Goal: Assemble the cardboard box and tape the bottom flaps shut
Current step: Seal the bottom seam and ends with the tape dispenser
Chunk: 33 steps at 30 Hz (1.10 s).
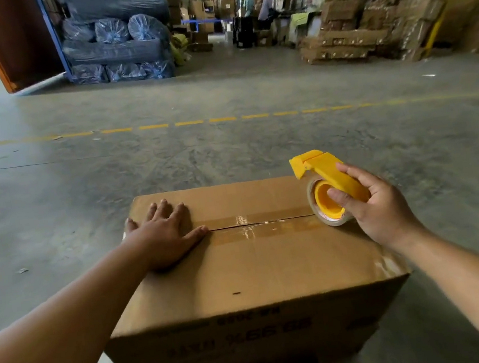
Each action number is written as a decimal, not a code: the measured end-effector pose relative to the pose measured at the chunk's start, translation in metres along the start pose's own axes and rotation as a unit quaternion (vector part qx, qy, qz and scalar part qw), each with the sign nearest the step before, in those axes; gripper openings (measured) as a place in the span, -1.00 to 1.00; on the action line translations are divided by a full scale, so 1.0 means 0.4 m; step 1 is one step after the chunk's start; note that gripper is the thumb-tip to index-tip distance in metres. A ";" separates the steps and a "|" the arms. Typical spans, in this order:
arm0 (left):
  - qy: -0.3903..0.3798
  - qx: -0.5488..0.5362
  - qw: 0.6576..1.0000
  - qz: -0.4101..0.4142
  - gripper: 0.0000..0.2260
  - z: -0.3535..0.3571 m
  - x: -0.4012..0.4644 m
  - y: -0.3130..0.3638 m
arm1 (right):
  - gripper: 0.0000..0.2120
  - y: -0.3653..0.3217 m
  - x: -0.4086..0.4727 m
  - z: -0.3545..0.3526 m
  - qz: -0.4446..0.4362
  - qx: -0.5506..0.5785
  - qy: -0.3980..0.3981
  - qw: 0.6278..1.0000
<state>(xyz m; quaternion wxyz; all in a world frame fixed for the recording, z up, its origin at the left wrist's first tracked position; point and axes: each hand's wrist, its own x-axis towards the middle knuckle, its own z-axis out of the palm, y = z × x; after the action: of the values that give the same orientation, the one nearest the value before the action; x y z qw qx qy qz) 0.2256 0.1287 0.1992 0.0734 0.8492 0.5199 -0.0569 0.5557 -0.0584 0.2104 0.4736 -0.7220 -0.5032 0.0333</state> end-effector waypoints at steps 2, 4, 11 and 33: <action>-0.007 0.006 1.000 0.020 -0.08 -0.009 0.030 0.037 | -0.45 -0.002 -0.013 0.004 0.000 -0.004 0.007 1.000; -0.012 0.003 1.000 0.026 -0.04 -0.018 0.066 0.056 | -0.44 -0.008 -0.029 0.005 -0.006 -0.016 0.022 1.000; 0.071 -0.181 0.965 0.177 -0.58 -0.058 0.141 0.214 | -0.51 -0.024 -0.075 0.031 -0.026 -0.008 0.078 0.997; -0.408 -0.556 0.721 0.072 -0.68 -0.113 0.310 0.478 | -0.43 -0.137 -0.084 0.020 0.111 -0.043 0.056 0.991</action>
<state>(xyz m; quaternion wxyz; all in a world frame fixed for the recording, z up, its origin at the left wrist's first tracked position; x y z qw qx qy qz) 0.4531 0.1595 0.2346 0.7413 0.5851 0.3155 -0.0926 0.4970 -0.0762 0.2311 0.4628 -0.7939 -0.3938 0.0235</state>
